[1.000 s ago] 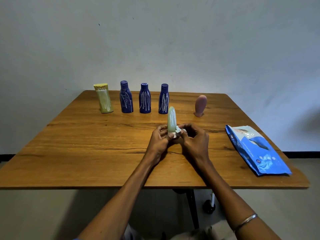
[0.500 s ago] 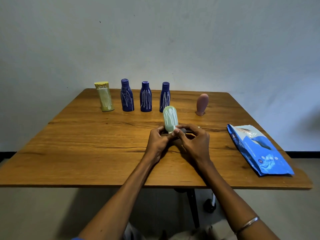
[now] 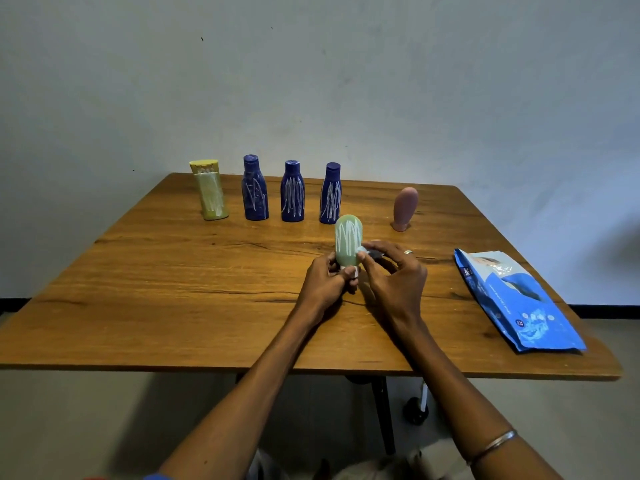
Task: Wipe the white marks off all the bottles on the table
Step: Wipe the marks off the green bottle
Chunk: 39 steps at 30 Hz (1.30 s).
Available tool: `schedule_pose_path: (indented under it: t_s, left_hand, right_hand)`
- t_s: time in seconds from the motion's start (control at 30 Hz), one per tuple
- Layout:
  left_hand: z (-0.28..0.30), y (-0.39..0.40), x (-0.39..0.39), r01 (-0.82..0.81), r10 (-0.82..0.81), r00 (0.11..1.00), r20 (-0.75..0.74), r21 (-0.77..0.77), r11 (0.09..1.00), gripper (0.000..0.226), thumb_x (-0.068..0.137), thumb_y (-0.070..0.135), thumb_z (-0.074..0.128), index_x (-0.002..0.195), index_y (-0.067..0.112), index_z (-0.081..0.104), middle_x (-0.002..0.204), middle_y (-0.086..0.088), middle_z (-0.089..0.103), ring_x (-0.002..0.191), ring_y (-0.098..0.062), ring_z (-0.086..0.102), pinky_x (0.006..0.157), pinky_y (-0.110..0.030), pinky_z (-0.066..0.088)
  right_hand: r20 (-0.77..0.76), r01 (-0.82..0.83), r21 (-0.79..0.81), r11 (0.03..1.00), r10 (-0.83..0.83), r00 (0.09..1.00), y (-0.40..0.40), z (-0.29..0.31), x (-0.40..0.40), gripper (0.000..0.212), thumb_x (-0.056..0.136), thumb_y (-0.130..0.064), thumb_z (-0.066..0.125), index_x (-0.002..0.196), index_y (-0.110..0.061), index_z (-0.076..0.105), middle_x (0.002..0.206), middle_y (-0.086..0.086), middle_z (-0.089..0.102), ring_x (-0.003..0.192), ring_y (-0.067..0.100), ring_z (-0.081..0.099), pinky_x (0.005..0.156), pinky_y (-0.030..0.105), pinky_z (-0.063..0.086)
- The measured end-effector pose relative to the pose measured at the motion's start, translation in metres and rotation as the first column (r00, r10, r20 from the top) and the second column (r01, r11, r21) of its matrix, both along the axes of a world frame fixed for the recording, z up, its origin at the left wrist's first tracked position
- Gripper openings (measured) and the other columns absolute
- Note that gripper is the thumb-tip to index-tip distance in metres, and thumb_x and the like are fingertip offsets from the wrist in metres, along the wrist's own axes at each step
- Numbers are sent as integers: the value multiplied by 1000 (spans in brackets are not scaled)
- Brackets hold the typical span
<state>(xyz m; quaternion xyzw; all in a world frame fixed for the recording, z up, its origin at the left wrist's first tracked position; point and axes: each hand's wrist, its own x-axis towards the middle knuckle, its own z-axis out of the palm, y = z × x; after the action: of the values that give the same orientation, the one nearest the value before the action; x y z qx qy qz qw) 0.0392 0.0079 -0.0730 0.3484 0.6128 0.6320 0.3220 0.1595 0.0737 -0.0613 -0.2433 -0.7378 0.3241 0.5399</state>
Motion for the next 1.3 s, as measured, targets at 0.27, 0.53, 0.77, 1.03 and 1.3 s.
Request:
schedule_pose_path:
  t_s: [0.27, 0.53, 0.77, 1.03, 1.3]
  left_hand:
    - [2, -5, 1, -7, 7, 1000, -21, -7, 1000, 31, 100, 3, 55, 130, 9, 61, 102, -15, 71, 78, -21, 64, 70, -35, 56]
    - [4, -5, 4, -4, 1, 997, -78, -35, 999, 30, 101, 4, 55, 131, 7, 59, 96, -11, 71, 76, -19, 65, 72, -36, 57]
    - [3, -3, 6, -32, 13, 975, -223, -85, 996, 26, 99, 4, 58, 124, 5, 62, 92, -7, 71, 70, -14, 68, 73, -38, 60]
    - [1, -2, 7, -75, 45, 963, -264, -104, 992, 34, 97, 7, 62, 131, 4, 60, 104, -12, 74, 73, -12, 73, 76, -36, 63]
    - [2, -4, 7, -70, 41, 962, -268, -99, 993, 33, 97, 8, 63, 130, 7, 60, 108, -9, 74, 76, -11, 74, 74, -28, 62]
  right_hand:
    - [50, -28, 16, 999, 27, 998, -4, -2, 4, 23, 87, -10, 80, 110, -12, 77, 108, -1, 75, 99, 0, 71, 81, 18, 59]
    - [140, 4, 95, 996, -17, 990, 5, 8, 4, 23, 89, -13, 78, 111, -11, 76, 109, 3, 76, 97, 1, 70, 80, 11, 56]
    - [66, 45, 176, 983, -57, 996, 38, 47, -20, 20, 91, -18, 77, 108, -8, 78, 104, 5, 78, 90, 6, 73, 76, 16, 60]
    - [68, 111, 293, 950, -136, 988, 35, 31, -18, 19, 93, -16, 74, 109, -7, 77, 104, 8, 74, 90, 7, 67, 79, 10, 54]
    - [30, 112, 257, 960, -123, 992, 29, 18, -11, 24, 93, -12, 73, 117, -7, 75, 109, 10, 73, 98, 15, 71, 84, 18, 58]
